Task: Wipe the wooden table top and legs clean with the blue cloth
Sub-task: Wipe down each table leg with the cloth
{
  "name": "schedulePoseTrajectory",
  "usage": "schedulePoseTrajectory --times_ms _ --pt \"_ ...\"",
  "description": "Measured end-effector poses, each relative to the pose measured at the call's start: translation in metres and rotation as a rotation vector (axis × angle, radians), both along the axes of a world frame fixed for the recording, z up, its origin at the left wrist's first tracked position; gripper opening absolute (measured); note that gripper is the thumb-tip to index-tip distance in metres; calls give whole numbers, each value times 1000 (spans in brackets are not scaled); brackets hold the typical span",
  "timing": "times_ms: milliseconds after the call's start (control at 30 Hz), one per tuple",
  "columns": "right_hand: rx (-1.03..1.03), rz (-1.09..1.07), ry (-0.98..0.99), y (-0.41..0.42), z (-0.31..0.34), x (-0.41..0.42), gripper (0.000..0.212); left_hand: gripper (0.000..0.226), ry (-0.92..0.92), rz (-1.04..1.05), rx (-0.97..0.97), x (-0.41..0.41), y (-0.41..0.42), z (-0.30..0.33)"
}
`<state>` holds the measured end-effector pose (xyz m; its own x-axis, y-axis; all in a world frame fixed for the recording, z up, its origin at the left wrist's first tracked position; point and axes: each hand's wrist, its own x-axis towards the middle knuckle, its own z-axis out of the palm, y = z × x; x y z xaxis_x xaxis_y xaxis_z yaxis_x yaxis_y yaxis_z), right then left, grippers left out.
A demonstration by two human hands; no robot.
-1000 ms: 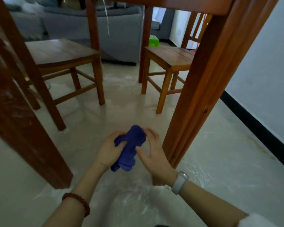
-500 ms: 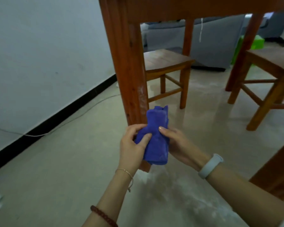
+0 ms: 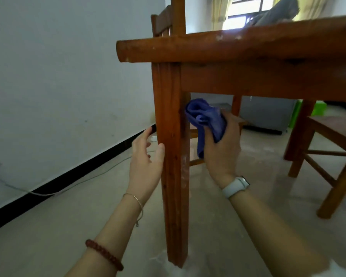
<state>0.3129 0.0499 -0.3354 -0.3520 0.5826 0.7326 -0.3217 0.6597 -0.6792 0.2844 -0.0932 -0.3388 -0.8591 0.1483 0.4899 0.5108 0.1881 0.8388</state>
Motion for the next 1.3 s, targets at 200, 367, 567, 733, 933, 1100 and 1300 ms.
schedulePoseTrajectory --times_ms 200,367,567,733,933,1100,1300 --pt "-17 200 19 -26 -34 -27 37 50 -113 -165 -89 -8 -2 -30" --pt "342 235 -363 -6 -165 -9 47 51 -186 -224 -95 -11 2 -53" --pt "210 391 -808 37 -191 24 47 48 -196 -180 -29 -12 10 -58" --pt "68 316 -47 25 -103 -2 38 43 -214 -153 -3 -11 7 -63" --pt "232 280 -181 -4 -161 -24 46 42 -353 -139 -24 -11 -7 -104" --pt "571 289 -408 8 -272 -2 33 44 -442 -182 -96 -13 -10 -138" --pt "628 528 -1043 21 -327 26 36 39 -507 -140 -113 -12 -13 -181"
